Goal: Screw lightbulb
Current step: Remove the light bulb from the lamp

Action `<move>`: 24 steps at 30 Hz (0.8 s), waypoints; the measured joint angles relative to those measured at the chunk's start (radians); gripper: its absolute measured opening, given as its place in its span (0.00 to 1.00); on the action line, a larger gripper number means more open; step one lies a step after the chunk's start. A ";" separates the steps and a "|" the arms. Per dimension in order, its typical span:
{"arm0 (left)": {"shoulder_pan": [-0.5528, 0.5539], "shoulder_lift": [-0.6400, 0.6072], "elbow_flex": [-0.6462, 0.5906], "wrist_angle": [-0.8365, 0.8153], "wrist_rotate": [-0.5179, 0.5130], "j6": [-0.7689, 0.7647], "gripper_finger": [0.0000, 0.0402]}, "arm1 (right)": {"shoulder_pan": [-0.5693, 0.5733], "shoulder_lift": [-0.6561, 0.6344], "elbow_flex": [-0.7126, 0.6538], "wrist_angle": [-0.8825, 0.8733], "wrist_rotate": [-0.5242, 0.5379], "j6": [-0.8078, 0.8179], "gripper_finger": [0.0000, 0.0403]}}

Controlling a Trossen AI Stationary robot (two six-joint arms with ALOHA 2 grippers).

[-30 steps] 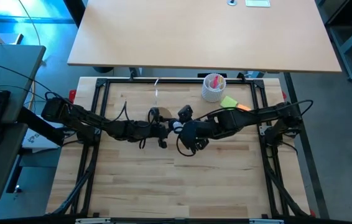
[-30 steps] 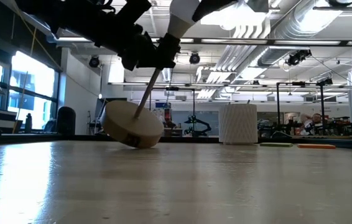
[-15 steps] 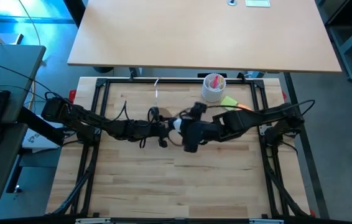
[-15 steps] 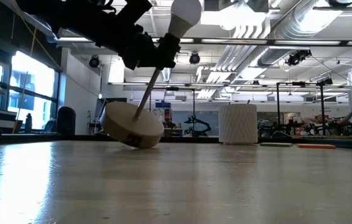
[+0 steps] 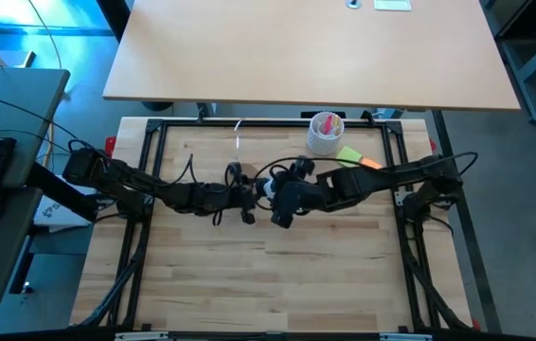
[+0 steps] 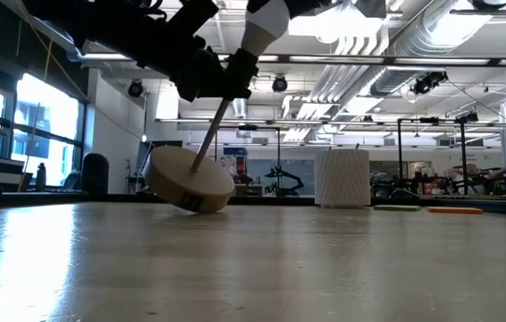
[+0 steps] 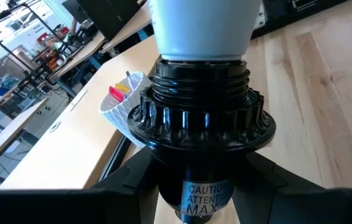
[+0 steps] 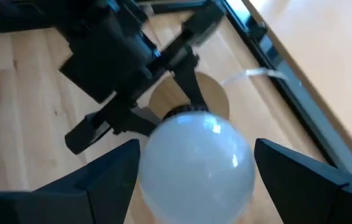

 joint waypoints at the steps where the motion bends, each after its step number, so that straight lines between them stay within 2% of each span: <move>1: 0.000 0.000 0.000 -0.001 -0.001 0.002 0.36 | -0.002 0.000 0.000 0.009 -0.002 -0.032 0.78; 7: 0.002 0.000 0.001 -0.016 0.049 0.004 0.36 | -0.010 -0.001 0.000 0.012 -0.006 -0.256 0.78; 15: 0.000 0.000 0.001 -0.025 0.133 -0.004 0.36 | 0.007 -0.001 0.001 0.007 -0.085 -0.868 0.78; 18: -0.001 0.000 0.000 -0.027 0.143 -0.011 0.36 | 0.021 -0.001 0.001 0.013 -0.086 -1.021 0.78; 21: -0.002 0.000 0.000 -0.030 0.148 -0.011 0.36 | 0.044 -0.001 0.000 0.044 -0.071 -1.051 0.78; 24: -0.003 0.000 0.000 -0.031 0.146 -0.013 0.36 | 0.071 -0.001 0.000 0.090 -0.034 -0.931 0.78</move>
